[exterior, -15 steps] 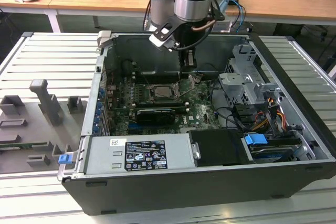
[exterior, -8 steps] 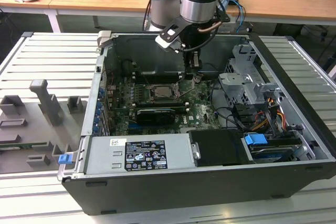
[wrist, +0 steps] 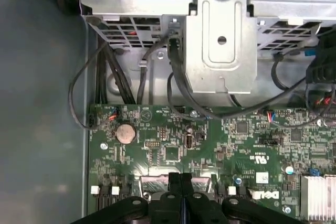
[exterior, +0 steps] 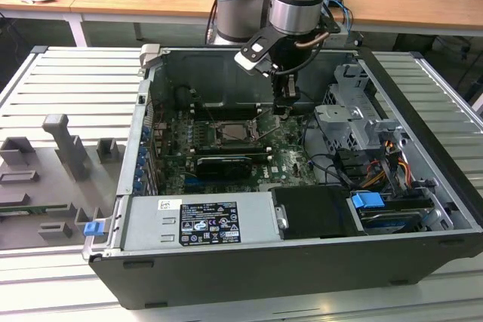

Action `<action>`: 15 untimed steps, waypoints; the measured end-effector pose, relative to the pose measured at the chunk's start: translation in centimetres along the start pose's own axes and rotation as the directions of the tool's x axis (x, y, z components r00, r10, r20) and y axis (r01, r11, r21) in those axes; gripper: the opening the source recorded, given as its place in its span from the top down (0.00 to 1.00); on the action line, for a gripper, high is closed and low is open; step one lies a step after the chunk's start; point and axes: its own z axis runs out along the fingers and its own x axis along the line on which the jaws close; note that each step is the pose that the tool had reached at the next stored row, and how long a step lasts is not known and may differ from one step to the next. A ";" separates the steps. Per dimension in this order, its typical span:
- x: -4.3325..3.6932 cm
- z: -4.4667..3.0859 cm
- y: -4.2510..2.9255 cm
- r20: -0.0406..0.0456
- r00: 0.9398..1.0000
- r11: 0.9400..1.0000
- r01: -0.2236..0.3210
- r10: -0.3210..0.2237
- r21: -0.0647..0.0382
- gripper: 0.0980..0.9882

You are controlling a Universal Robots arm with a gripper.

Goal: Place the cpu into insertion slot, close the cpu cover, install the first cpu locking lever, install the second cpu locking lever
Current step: 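Close the cpu cover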

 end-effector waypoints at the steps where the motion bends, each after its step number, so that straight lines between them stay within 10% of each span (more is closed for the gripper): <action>1: 0.12 0.05 0.13 0.000 1.000 1.000 0.001 -0.001 0.000 0.99; 15: 0.24 1.45 1.85 0.000 1.000 1.000 0.015 -0.015 0.000 0.99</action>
